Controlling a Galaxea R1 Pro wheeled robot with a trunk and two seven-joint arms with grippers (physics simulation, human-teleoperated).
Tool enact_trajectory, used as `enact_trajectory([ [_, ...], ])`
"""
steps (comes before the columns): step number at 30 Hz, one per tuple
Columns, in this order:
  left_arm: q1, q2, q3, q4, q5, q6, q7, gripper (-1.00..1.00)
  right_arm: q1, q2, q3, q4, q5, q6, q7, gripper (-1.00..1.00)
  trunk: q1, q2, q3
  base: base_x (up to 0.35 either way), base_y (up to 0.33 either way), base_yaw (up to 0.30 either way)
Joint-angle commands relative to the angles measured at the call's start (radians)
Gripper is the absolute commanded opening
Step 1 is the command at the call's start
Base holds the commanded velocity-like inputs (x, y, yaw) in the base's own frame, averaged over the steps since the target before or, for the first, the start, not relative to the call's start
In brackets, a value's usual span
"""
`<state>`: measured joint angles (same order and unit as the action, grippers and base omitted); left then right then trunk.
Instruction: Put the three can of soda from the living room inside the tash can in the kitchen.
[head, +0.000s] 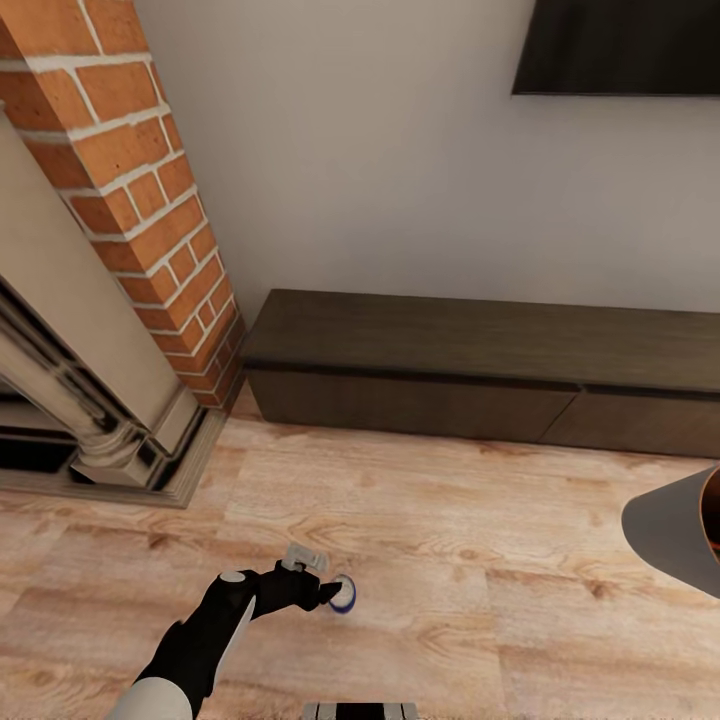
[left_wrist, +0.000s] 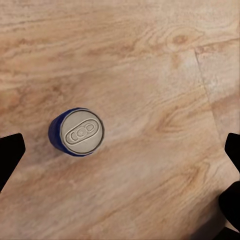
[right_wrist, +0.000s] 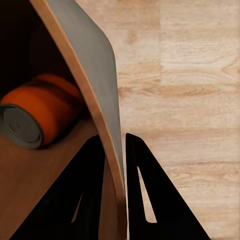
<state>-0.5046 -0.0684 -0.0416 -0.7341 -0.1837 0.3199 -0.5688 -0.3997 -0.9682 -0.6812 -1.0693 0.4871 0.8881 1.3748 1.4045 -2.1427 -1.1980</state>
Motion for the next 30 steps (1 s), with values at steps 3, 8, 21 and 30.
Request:
enact_trajectory([
  [3, 0.0, 0.0, 0.0, 0.0, 0.0, 0.0, 0.0, 1.0, -0.002, 0.0, 0.0, -0.001, -0.006, 0.006, 0.004, -1.0, 0.011, -0.021, -0.014, 0.0, 0.0, 0.0],
  [8, 0.0, 0.001, 0.0, -0.005, 0.001, 0.001, -0.003, 1.0, -0.002, 0.0, 0.0, -0.001, -0.005, 0.006, 0.004, -1.0, 0.031, -0.056, -0.038, 0.0, 0.0, 0.0],
  [21, 0.001, 0.004, 0.002, -0.007, 0.001, -0.003, -0.005, 1.0, -0.001, 0.001, 0.002, -0.001, -0.005, 0.006, 0.004, -1.0, 0.046, -0.084, -0.07, 0.0, 0.0, 0.0],
  [30, 0.001, 0.005, 0.002, -0.016, 0.001, -0.008, -0.005, 1.0, -0.001, 0.006, 0.04, -0.001, -0.005, 0.006, 0.004, -1.0, 0.046, -0.084, -0.084, 0.071, 0.0, 0.0],
])
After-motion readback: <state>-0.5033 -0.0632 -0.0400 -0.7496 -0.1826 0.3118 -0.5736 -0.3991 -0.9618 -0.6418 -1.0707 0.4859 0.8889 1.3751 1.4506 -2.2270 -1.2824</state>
